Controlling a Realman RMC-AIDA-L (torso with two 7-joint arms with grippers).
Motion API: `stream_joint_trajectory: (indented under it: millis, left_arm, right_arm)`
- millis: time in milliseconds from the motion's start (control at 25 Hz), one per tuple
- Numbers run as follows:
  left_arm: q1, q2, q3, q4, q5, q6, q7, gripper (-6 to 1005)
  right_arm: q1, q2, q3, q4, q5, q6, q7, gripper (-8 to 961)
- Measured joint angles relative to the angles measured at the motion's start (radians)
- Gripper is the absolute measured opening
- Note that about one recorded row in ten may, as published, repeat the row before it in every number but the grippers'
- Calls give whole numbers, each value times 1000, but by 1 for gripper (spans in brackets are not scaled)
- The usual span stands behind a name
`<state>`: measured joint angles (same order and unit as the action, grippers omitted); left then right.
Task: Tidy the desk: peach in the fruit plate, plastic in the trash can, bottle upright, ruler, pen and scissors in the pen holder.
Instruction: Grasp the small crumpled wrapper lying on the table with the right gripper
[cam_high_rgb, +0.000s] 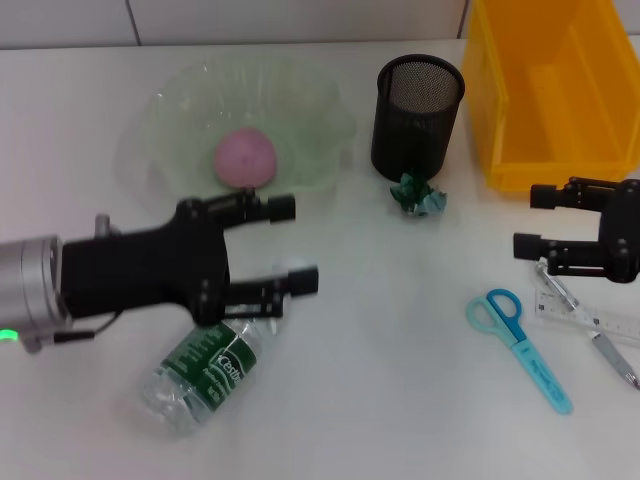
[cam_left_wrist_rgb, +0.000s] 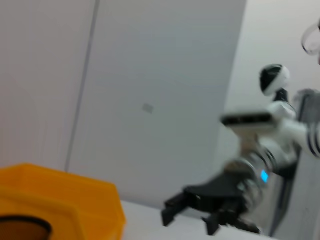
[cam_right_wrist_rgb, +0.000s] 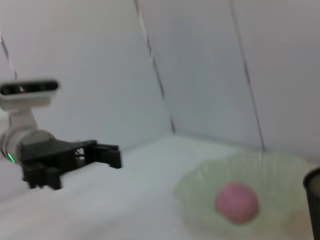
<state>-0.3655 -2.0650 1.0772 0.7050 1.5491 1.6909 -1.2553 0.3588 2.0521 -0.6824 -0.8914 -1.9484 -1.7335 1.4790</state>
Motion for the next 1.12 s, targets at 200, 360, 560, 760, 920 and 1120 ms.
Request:
stream_joint_trajectory:
  millis: [200,360,560,760,920,1120]
  left_arm:
    - [13,0,0,-84,22,26,57,832]
    - [4,-1,15,-110,41,35,81,832]
    - [-2,-3,39,-110,54,37,86,831]
    - [-4,-4,39,-119,56,30,88,831]
    - [-6,-5,47,-123,59,19,88,831]
    - [-13,-5,51,-140,59,10,95,831]
  right_arm:
    - [16,32,-214,-461,-252,-9,408,770]
    - [40,33,-433,-691,-453,-4,690,769]
    - [81,34,-639,-776,-608,63,896,769]
    - [70,35,-750,-713,-622,253,966,768]
    - [49,35,-831,-644,-618,418,992,760]
    - [39,37,-931,-564,-613,577,1022,751]
